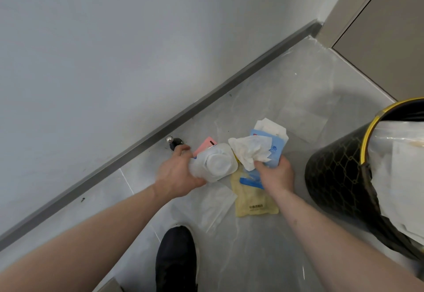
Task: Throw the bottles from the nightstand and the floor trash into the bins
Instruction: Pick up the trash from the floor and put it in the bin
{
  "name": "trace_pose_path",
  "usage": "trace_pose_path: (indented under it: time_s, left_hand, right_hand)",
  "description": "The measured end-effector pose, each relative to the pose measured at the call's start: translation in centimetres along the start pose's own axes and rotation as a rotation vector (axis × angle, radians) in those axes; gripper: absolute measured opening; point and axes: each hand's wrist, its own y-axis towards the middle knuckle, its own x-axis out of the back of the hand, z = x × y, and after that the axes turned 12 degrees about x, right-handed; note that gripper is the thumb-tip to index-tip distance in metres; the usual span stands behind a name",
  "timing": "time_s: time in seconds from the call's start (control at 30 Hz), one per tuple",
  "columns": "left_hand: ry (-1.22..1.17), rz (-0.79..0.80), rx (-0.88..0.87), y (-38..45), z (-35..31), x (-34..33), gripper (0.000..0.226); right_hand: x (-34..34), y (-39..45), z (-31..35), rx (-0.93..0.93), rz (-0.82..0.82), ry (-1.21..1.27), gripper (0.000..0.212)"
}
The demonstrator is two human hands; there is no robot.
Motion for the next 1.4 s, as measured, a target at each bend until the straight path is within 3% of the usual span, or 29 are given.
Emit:
trace_pose_path:
  time_s: [0.33, 0.57, 0.83, 0.93, 1.17, 1.4]
  left_hand:
    - [-0.085, 0.065, 0.178, 1.1, -0.9, -0.1, 0.054]
    - [-0.153, -0.121, 0.102, -0.2, -0.3, -2.2, 0.062]
    - [-0.158, 0.118, 0.242, 1.7, -1.4, -0.8, 0.074]
    - [-0.146, 0.178, 0.235, 2.2, -1.6, -0.4, 0.064]
    - [-0.284, 0.241, 0.267, 1.2, -0.8, -0.1, 0.048]
    - [-0.457, 0.145, 0.262, -4.5, -1.1, 3.9, 0.039]
  right_hand:
    - [-1.3, 0.0, -0.5, -0.06, -0.052, 0.012, 0.029]
    - [-2.6, -1.5, -0.1, -0.064, -0.125, 0.041, 0.028]
    - [-3.2, -1.0, 0.5, -0.196, -0.136, 0.163, 0.038]
    - [-2.2, -1.2, 0.2, -0.212, -0.153, 0.195, 0.039]
    - [0.2, -2.1, 1.3, -0.136, -0.151, 0.143, 0.035]
    - [3.5, -6.7, 6.8, 0.104, -0.029, -0.012, 0.029]
